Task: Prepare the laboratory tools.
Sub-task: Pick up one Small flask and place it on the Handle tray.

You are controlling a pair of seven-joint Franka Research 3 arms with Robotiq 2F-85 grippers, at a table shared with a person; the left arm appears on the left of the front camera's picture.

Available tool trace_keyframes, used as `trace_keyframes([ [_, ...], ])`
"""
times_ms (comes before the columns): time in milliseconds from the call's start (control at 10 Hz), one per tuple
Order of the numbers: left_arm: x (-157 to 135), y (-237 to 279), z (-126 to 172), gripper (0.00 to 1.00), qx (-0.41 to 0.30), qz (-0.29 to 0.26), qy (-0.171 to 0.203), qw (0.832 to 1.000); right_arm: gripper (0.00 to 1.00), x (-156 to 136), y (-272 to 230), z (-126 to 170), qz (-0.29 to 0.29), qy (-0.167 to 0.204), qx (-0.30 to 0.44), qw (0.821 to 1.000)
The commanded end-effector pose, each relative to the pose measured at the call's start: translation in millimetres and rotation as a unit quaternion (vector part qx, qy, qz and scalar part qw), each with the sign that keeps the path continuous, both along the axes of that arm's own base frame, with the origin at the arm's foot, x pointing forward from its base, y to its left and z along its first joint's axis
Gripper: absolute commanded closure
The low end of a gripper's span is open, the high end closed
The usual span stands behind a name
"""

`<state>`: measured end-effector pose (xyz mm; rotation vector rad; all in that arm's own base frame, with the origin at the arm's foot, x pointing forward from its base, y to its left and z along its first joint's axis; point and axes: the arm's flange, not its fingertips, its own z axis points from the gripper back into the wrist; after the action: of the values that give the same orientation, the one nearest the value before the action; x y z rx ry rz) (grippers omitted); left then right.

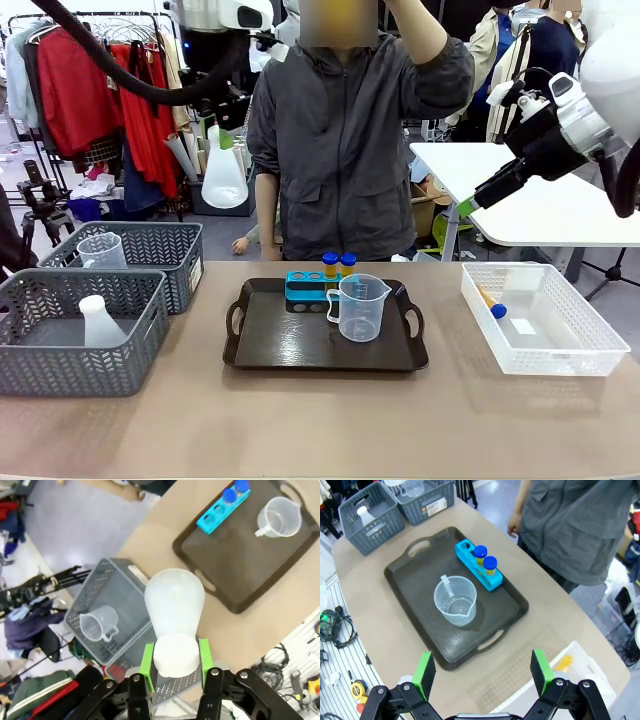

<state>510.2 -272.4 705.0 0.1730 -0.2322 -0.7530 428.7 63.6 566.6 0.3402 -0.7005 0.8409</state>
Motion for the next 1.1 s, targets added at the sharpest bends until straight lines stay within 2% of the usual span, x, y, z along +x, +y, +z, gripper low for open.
trace_keyframes([
  [0,2.4,-8.3,0.7,1.0,-0.014,-0.037,0.013,0.999,0.0,2.0,-0.3,0.5,0.005,-0.003,0.015,1.0],
  [200,0.9,-14.9,-6.9,1.0,-0.019,-0.057,0.019,0.998,0.0,2.0,-0.3,0.5,0.005,-0.003,0.015,1.0],
  [300,-0.4,-19.2,-13.8,1.0,-0.022,-0.073,0.034,0.997,0.0,2.0,-0.3,0.5,0.005,-0.003,0.015,1.0],
  [1000,6.1,-35.4,-83.6,1.0,-0.025,-0.107,0.099,0.989,0.0,2.0,-0.3,0.5,0.005,-0.003,0.015,1.0],
])
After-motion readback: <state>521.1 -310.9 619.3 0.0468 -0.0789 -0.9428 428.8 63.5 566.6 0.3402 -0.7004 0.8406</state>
